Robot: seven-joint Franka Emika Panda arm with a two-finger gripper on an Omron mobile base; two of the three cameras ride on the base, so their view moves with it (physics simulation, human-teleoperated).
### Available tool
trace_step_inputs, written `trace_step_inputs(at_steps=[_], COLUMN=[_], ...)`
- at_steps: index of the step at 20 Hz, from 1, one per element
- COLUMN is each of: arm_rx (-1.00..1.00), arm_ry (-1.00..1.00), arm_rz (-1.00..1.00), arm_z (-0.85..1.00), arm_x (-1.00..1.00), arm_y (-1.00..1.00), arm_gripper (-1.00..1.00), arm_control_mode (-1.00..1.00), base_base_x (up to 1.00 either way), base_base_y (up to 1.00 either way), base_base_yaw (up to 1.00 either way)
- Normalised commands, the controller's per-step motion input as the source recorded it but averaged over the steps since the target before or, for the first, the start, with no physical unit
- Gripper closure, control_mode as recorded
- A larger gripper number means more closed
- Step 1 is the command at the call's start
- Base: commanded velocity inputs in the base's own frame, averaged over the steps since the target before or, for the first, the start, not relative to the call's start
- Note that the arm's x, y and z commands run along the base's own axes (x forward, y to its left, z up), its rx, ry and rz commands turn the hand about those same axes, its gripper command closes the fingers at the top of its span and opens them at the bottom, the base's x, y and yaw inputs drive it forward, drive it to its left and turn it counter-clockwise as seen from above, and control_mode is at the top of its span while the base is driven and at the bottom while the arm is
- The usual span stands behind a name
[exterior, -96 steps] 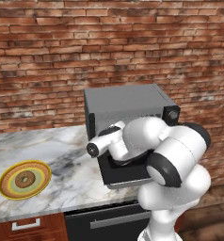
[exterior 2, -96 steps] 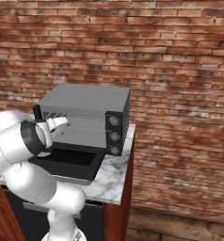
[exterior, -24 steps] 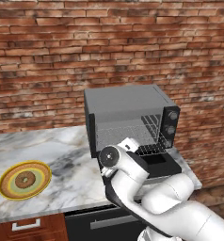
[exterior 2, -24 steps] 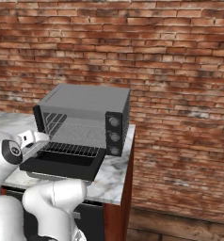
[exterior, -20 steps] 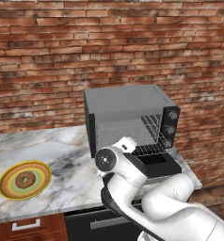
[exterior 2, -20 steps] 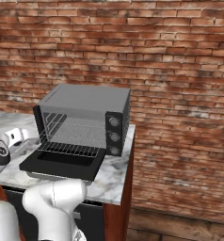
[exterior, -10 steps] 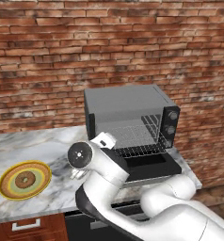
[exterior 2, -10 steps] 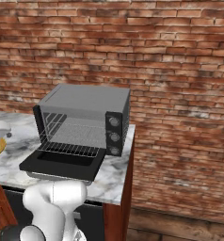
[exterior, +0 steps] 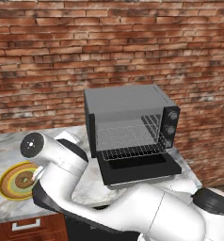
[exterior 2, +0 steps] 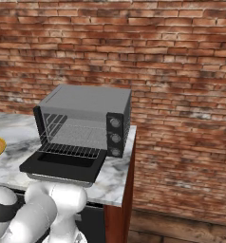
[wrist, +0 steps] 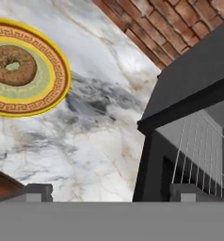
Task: Pick up the bagel from the plate, place it on the toaster oven rack, close the door, and set the timer.
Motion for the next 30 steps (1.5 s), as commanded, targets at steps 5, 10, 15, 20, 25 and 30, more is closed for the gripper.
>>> trace_step_inputs(at_steps=[5, 10, 15, 20, 25, 30], arm_rx=[-0.03, -0.08, -0.13, -0.2, -0.23, -0.2], arm_ry=[0.1, 0.15, 0.22, 0.27, 0.13, 0.02], arm_rz=[0.0, 0.0, 0.0, 0.09, 0.23, 0.28], arm_z=[-0.29, -0.45, -0.38, -0.39, -0.46, -0.31], arm_x=[0.0, 0.12, 0.4, 0.49, 0.21, 0.13], arm_y=[0.89, 0.71, 0.57, 0.35, 0.22, 0.22], arm_gripper=[-1.0, -1.0, -1.0, -1.0, -1.0, -1.0], arm_control_mode=[-1.0, -1.0, -1.0, -1.0, -1.0, -1.0], base_base_x=[0.0, 0.0, 0.0, 0.0, 0.0, 0.0], base_base_y=[0.0, 0.0, 0.0, 0.0, 0.0, 0.0], base_base_yaw=[0.0, 0.0, 0.0, 0.0, 0.0, 0.0])
